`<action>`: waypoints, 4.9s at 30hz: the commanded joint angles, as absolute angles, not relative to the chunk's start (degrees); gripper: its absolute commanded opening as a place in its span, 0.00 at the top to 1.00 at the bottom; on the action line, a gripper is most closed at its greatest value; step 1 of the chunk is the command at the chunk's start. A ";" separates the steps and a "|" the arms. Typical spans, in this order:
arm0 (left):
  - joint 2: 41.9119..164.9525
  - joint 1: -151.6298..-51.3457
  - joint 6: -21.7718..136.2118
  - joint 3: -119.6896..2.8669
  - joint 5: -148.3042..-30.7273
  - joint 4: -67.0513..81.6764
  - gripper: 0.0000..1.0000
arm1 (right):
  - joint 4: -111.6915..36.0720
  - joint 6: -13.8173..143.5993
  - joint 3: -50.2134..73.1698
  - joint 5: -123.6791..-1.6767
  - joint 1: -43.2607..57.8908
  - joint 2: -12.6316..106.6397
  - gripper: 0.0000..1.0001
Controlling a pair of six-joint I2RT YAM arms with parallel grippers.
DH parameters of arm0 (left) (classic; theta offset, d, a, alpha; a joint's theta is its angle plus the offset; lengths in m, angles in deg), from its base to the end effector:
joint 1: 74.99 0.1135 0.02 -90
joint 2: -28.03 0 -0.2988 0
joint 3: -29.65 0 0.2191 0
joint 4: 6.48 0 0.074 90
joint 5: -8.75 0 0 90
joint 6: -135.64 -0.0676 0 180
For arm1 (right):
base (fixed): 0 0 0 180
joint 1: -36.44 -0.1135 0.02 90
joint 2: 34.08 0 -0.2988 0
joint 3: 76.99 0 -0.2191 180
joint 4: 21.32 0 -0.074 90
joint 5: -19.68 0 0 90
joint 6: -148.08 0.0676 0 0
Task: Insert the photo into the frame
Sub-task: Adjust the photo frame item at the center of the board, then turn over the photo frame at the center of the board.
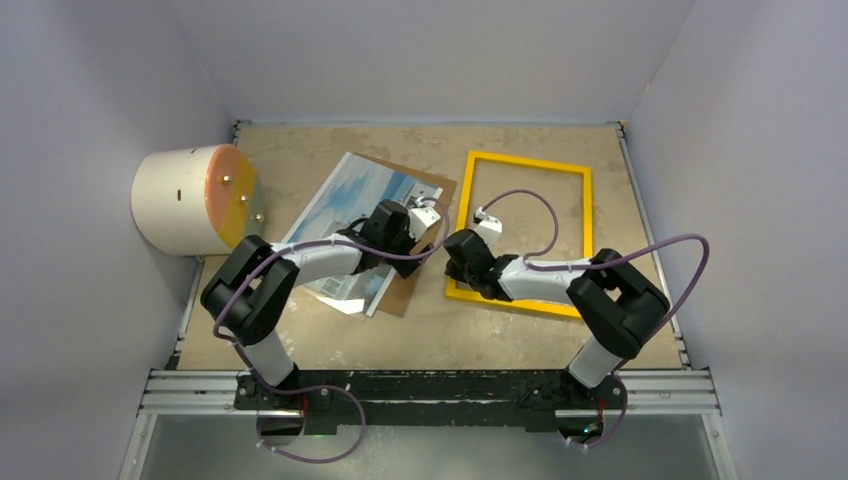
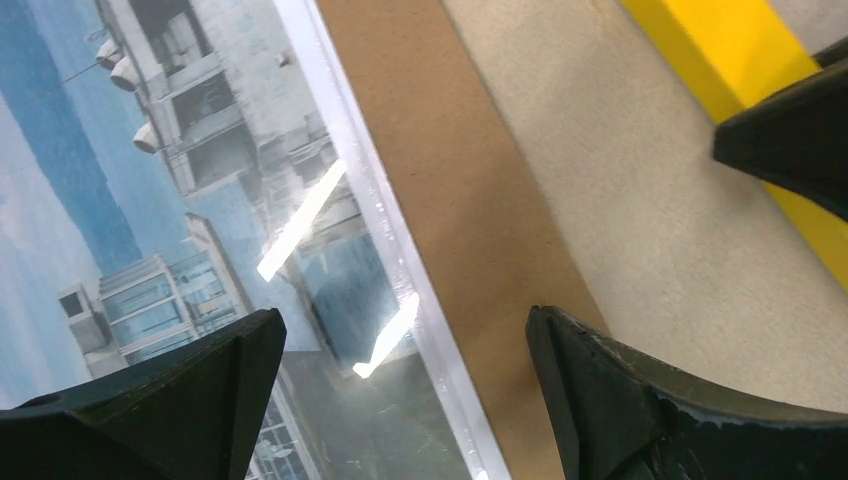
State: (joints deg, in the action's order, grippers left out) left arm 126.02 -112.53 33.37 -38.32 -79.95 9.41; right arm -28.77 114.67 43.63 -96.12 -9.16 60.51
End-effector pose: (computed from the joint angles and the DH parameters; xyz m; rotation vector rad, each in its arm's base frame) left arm 0.2783 -0.2119 0.1981 0.9922 2.1629 -0.1844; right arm 0.2464 0.2095 0.1936 0.4410 2.2213 0.4445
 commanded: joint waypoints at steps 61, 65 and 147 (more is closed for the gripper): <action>102.07 -85.36 31.76 -58.15 -91.76 44.62 0.00 | -48.58 114.48 -0.82 -57.28 1.02 45.92 1.00; 101.49 -85.36 31.69 -58.14 -90.91 44.88 0.00 | -34.40 123.57 2.78 -49.24 1.02 45.94 1.00; 115.70 -87.19 14.08 -34.90 -65.34 19.89 0.00 | -55.41 91.46 26.69 -78.65 13.99 50.91 0.40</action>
State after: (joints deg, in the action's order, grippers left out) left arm 117.43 -88.16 12.30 -32.04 -63.01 15.98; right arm -55.83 86.20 32.39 -71.97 22.51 54.28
